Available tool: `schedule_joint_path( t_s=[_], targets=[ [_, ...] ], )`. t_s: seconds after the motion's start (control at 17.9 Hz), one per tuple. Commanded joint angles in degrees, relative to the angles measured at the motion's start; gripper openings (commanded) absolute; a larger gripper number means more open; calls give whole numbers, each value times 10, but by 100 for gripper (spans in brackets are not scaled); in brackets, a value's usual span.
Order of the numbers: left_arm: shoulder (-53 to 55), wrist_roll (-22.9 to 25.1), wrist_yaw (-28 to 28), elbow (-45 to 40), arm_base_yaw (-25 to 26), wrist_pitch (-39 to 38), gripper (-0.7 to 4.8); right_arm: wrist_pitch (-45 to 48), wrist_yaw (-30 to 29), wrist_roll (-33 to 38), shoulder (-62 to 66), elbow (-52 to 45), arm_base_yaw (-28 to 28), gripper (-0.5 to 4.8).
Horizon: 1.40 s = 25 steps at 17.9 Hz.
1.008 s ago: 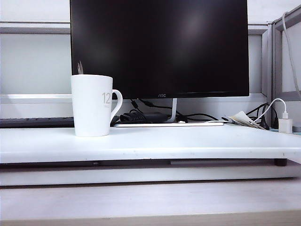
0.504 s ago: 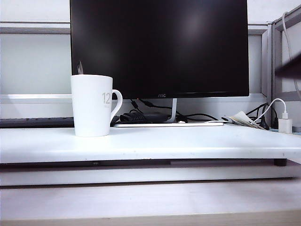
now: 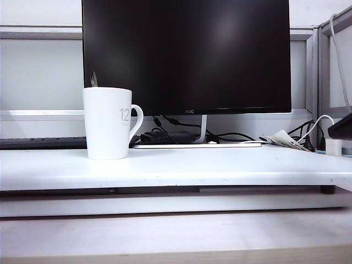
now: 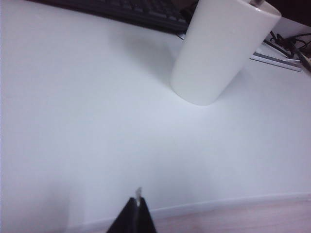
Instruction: Pick up a spoon and stir the liquid in the cup.
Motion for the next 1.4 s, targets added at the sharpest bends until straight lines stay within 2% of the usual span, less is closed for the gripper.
schedule_joint_path(
  t_s=[0.06,0.22,0.45,0.67,0.84,1.01,1.4],
  targets=[
    [0,0,2,-1,0,-8,-4,7,1,2,0,3,0,0],
    [-7,0,2,-1,2,-7,-4,2,0,2,-21,2,-9,0],
    [-19,0,12,-7,31,13,-4,-2,1,2,-113,2,-69,0],
    [-19,1,10,-16,147,38,-4,33,1,2,-110,0,-165,0],
    [-19,1,9,-16,197,37,-4,32,1,2,-110,-15,-204,0],
    [-19,1,9,-16,205,37,-4,12,3,2,-110,-15,-225,0],
    [-19,1,10,-16,205,37,-4,13,2,2,-110,-15,-224,0]
  ],
)
